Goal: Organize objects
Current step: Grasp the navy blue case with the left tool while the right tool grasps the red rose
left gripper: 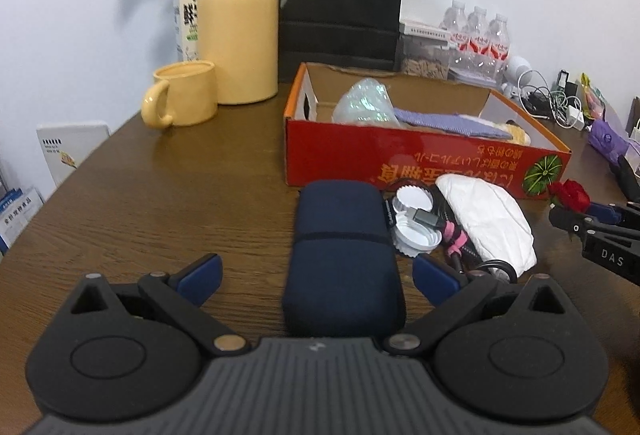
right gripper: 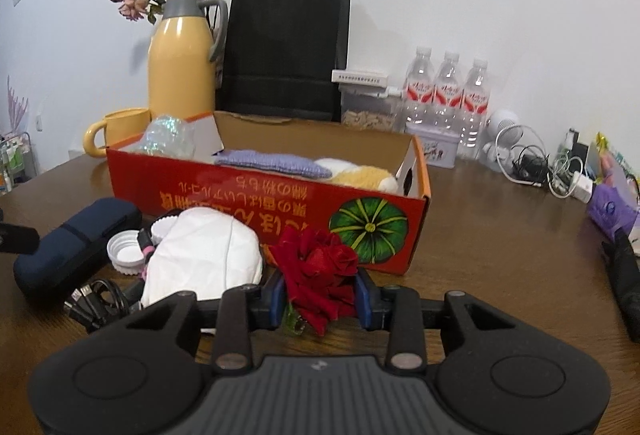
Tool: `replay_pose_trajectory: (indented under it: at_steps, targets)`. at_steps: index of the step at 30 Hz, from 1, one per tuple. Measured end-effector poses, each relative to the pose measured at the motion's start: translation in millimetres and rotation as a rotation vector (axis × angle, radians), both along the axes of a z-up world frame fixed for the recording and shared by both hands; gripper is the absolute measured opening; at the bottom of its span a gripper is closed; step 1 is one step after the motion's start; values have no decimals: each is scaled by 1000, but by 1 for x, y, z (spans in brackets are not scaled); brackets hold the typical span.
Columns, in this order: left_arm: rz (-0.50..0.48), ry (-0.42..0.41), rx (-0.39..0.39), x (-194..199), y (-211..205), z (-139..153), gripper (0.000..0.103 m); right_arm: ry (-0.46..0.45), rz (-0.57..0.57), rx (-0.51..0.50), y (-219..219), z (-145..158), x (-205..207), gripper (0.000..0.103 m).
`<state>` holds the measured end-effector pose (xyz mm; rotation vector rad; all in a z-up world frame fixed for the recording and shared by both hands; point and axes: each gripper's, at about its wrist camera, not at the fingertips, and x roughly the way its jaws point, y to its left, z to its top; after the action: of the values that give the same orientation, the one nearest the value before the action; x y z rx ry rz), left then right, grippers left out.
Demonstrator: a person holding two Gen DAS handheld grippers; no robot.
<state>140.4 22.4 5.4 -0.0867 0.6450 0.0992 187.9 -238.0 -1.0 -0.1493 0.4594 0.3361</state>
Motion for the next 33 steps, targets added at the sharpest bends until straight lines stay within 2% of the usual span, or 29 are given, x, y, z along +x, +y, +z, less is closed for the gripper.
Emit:
replay_pose_trajectory:
  at_steps: [4,13,19,22,23,33]
  targets:
    - [-10,24,-15,15,-5,-4,103,0,-2,6,-2,1,1,33]
    - [38,131,9,53,-6,-28,103,-3,-5,15,-3,0,0,33]
    - [47,86,17,49,-6,-34,103,-4,-6,21,-3,0,0,33]
    - [30,57,38,46,-12,-33,85,-3,-7,20,-3,0,0,33]
    - [19,42,39,44,-14,-33,71,-2,-8,20,-3,0,0,33]
    - [56,-18,43,33,-15,-31,65,-4,-13,23,-4,0,-1,33]
